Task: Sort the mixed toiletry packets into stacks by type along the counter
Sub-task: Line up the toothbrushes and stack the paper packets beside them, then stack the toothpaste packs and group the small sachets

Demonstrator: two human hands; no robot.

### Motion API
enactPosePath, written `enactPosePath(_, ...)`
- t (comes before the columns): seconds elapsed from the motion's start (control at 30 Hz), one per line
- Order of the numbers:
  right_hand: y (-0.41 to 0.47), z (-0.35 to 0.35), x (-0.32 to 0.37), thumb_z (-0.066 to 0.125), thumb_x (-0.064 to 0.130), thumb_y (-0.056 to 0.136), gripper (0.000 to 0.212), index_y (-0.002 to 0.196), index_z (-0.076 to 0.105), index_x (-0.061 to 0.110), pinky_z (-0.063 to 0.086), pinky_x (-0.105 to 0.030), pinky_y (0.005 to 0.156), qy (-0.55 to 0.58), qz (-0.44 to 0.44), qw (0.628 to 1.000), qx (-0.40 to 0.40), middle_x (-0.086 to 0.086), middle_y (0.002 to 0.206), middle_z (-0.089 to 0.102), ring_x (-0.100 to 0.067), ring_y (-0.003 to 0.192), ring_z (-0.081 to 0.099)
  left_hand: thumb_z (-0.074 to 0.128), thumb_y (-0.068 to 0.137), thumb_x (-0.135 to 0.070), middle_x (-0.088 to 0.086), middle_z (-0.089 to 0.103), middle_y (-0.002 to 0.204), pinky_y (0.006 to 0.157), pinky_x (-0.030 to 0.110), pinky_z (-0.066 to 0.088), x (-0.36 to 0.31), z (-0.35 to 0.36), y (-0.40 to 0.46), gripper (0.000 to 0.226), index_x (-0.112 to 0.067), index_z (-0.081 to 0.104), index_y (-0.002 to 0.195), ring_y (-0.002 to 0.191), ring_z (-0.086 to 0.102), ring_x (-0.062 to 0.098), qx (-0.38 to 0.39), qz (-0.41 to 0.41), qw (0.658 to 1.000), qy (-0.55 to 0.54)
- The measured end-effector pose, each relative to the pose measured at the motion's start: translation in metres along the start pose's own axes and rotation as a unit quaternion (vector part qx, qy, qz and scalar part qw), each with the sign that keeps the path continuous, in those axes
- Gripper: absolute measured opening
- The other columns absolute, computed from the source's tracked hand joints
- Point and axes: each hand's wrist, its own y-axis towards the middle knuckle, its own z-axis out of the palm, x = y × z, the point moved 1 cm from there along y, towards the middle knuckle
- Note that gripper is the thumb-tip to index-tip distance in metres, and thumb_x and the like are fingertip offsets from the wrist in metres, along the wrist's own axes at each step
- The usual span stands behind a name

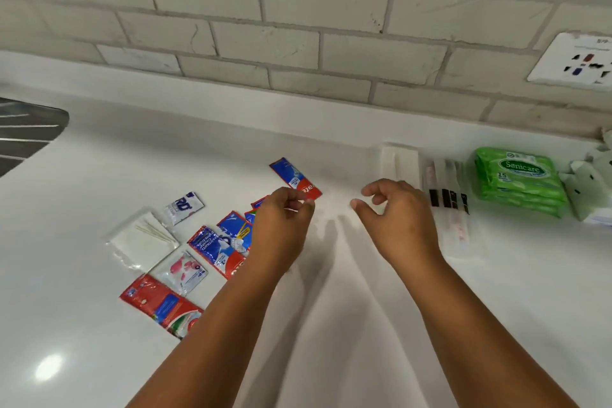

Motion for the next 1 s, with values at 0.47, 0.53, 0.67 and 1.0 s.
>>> enactPosePath(0.47, -0.038, 0.149, 0.176, 0.067, 0.045, 0.083, 0.033, 0.11, 0.063, 0.027, 0.053, -0.035, 0.084, 0.041, -0.054, 0.984, 0.167, 0.006, 0.105, 0.061, -0.014, 0.102, 0.055, 0.062, 0.09, -0.031, -0.005, 0.064, 0.1, 0.067, 0.021, 0.042, 0.098, -0.226, 0.052, 0.017, -0.02, 0.066, 0.102, 0.083, 0.061, 0.009, -0.016, 0.047, 0.989, 0.142)
enactPosePath(0.53, -0.048, 0.17, 0.191, 0.065, 0.047, 0.083, 0.036, 0.112, 0.063, 0.026, 0.05, -0.033, 0.087, 0.018, -0.066, 0.98, 0.188, 0.004, 0.108, 0.061, -0.015, 0.104, 0.054, 0.062, 0.09, -0.035, -0.002, 0.061, 0.109, 0.075, 0.023, 0.041, 0.118, -0.248, 0.056, 0.026, -0.02, 0.065, 0.111, 0.094, 0.06, 0.012, -0.012, 0.049, 0.978, 0.202)
enactPosePath(0.67, -0.064, 0.201, 0.205, 0.058, 0.055, 0.085, 0.053, 0.127, 0.056, 0.023, 0.043, -0.036, 0.096, -0.106, -0.081, 0.965, 0.225, -0.003, 0.125, 0.055, -0.021, 0.116, 0.046, 0.062, 0.085, -0.049, 0.003, 0.054, 0.129, 0.095, 0.036, 0.042, 0.148, -0.263, 0.056, 0.052, -0.019, 0.056, 0.128, 0.119, 0.047, 0.026, 0.008, 0.041, 0.941, 0.335)
enactPosePath(1.0, -0.068, 0.214, 0.213, 0.06, 0.059, 0.081, 0.061, 0.13, 0.049, 0.024, 0.039, -0.035, 0.099, -0.187, -0.058, 0.949, 0.247, -0.001, 0.129, 0.051, -0.02, 0.119, 0.043, 0.073, 0.073, -0.055, -0.004, 0.05, 0.13, 0.094, 0.031, 0.04, 0.17, -0.259, 0.056, 0.063, -0.023, 0.055, 0.124, 0.12, 0.043, 0.02, -0.019, 0.078, 0.946, 0.316)
